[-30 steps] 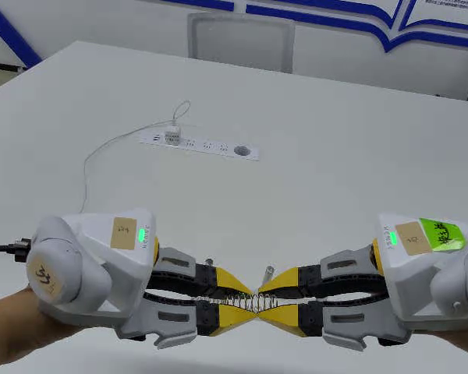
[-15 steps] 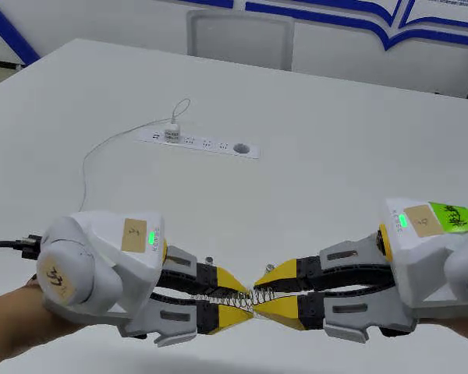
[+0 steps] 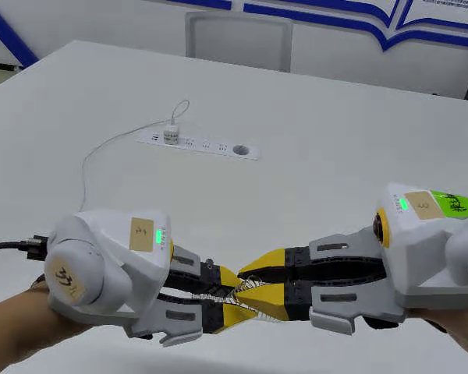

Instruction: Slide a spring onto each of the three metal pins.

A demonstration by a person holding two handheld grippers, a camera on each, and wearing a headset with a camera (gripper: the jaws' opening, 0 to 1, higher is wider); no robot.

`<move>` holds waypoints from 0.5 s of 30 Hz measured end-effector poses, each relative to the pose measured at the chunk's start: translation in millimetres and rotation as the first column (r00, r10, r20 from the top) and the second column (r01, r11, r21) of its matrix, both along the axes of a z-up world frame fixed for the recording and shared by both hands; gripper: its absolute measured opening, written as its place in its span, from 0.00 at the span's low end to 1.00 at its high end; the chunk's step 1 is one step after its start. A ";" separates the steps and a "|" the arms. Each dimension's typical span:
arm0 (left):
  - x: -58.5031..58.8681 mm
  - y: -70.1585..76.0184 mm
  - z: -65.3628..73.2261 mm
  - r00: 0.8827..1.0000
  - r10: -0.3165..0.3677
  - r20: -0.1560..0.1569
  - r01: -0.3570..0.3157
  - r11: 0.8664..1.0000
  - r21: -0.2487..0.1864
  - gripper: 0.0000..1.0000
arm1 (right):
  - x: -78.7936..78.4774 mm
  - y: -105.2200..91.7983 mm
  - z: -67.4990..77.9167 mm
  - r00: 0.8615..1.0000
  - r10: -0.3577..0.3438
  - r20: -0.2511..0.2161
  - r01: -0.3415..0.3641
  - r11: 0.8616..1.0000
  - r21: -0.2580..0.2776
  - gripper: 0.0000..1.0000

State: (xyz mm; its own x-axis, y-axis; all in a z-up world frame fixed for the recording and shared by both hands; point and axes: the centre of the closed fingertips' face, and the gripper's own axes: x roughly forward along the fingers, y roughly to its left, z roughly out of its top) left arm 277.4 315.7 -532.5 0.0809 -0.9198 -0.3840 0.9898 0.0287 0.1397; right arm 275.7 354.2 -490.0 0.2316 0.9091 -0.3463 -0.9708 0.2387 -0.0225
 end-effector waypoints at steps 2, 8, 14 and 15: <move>-1.2 -1.9 1.7 1.000 0.002 -0.001 -0.002 1.000 -0.004 0.10 | -0.3 1.0 2.6 1.000 -0.007 0.000 0.007 1.000 0.013 0.10; -1.1 -5.0 3.5 1.000 0.011 -0.012 -0.012 1.000 -0.015 0.10 | -0.5 4.0 5.7 0.999 -0.009 0.047 0.009 1.000 -0.010 0.10; 1.6 -2.3 5.1 0.994 0.046 -0.102 -0.050 0.998 -0.035 0.11 | 4.0 3.3 7.2 0.998 -0.037 0.051 0.037 0.999 -0.005 0.10; 3.8 -1.5 5.5 0.995 0.047 -0.085 -0.050 0.998 -0.034 0.11 | 4.7 3.4 7.4 0.998 -0.042 0.054 0.042 0.999 -0.007 0.10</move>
